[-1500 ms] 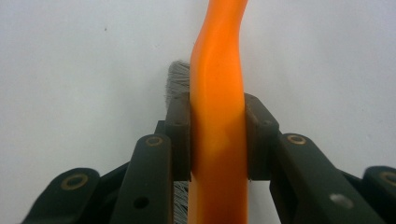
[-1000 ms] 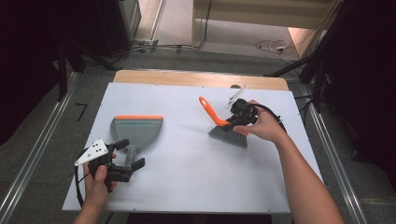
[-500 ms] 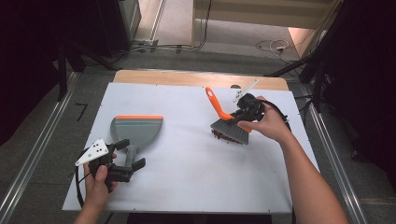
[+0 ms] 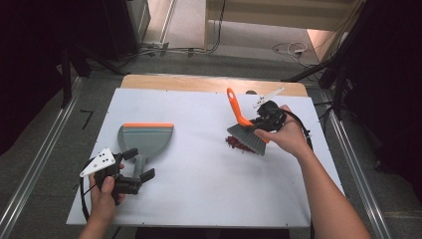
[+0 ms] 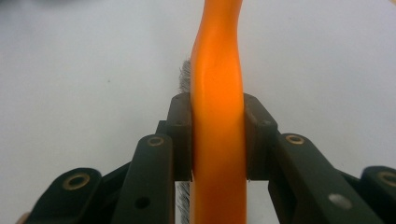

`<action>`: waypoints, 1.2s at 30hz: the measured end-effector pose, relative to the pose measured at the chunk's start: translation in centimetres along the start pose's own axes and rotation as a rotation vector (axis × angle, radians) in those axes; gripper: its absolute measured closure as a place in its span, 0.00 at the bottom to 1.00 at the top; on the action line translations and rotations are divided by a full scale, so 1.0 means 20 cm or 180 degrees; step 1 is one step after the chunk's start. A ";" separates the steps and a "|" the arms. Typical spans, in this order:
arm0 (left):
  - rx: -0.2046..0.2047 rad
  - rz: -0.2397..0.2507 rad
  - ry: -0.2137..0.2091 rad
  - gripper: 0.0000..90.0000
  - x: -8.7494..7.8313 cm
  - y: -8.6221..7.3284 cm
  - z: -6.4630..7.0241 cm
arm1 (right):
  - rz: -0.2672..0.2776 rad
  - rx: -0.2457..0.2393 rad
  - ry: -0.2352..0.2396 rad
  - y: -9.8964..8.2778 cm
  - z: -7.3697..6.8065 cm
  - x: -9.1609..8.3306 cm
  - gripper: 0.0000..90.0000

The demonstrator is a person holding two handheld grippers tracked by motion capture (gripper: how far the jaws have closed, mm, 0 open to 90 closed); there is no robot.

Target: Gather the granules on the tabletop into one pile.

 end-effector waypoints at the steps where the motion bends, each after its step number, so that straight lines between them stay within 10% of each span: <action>1: -0.0002 0.0003 -0.0002 0.00 0.00 0.00 0.00 | 0.0019 0.0060 -0.0012 -0.01 0.00 0.00 0.75; 17: 0.0021 -0.0004 -0.0009 0.00 0.01 0.00 0.01 | 0.0069 0.0916 -0.0833 -0.12 0.06 -0.08 0.75; 36: 0.0022 -0.0012 -0.0010 0.00 0.01 0.00 0.01 | -0.0046 0.1166 -0.1035 -0.13 0.06 0.05 0.75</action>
Point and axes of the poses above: each handheld gripper's, and its own axes: x roughly forward along the jaws, y roughly out of its top, z roughly to its right, the point moved 1 cm from there along x, roughly forward along the jaws, and after that the axes turned 12 degrees about y, right-handed, at the moved point
